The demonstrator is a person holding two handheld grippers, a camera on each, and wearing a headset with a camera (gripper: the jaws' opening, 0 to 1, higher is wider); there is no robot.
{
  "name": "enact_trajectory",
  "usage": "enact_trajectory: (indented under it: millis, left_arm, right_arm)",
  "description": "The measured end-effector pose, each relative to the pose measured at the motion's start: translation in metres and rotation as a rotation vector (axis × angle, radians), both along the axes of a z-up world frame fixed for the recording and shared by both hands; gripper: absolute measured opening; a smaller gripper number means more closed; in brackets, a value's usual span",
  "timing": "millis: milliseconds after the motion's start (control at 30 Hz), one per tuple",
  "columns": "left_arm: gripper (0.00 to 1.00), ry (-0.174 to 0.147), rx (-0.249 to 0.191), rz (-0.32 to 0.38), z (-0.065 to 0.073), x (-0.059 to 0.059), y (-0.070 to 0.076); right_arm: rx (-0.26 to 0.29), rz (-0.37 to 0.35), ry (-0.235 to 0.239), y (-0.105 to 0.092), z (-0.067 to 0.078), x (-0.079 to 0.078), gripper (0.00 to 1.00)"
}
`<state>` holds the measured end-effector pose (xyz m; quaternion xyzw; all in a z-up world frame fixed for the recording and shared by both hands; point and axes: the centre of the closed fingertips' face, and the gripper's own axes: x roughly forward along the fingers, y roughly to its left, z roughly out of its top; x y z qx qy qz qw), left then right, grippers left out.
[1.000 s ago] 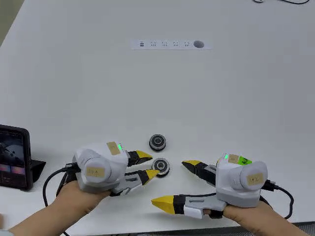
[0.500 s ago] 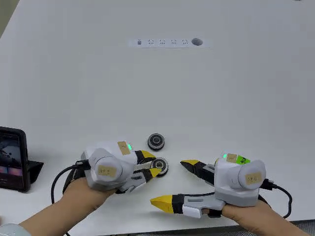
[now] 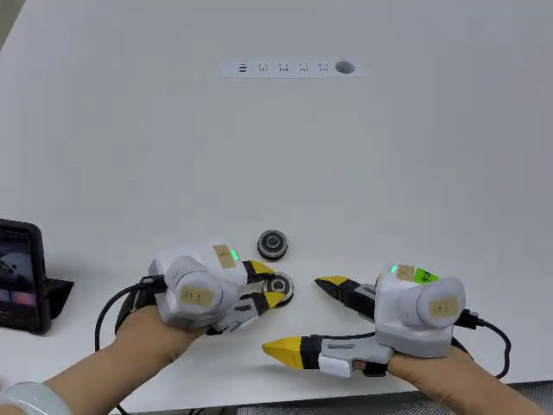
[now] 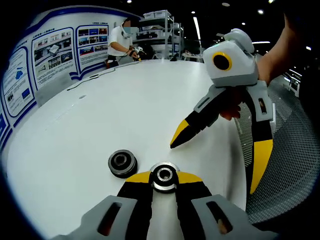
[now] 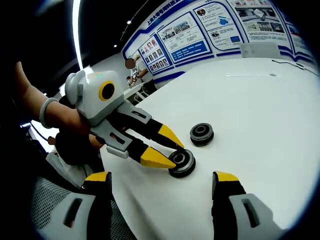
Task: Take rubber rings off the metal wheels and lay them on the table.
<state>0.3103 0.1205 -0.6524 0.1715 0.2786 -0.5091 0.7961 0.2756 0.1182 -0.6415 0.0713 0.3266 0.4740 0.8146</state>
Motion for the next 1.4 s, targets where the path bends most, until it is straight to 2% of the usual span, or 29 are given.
enact_trajectory:
  millis: [400,700,867,1133,1300,1400]
  left_arm:
    - [0.14,-0.022,0.031,-0.057,-0.001,-0.001,-0.002]
    - [0.14,-0.021,0.050,-0.084,-0.001,-0.002,-0.003]
    - [0.14,-0.009,0.061,-0.096,-0.002,-0.002,-0.003]
    - [0.14,-0.022,0.092,-0.138,-0.003,-0.003,-0.002]
    - [0.14,-0.025,0.099,-0.143,-0.003,-0.004,-0.002]
    - [0.13,-0.027,0.099,-0.145,-0.003,-0.004,-0.002]
  right_arm:
    - [0.002,-0.003,0.004,0.001,-0.001,0.001,0.83]
    - [0.005,-0.002,0.007,0.002,-0.002,0.002,0.83]
    - [0.002,-0.001,0.012,0.001,-0.003,0.002,0.83]
    - [0.016,-0.003,0.018,0.004,0.000,0.003,0.83]
    - [0.050,-0.018,0.043,0.006,0.004,0.007,0.82]
    - [0.091,-0.034,0.100,0.008,0.007,0.008,0.79]
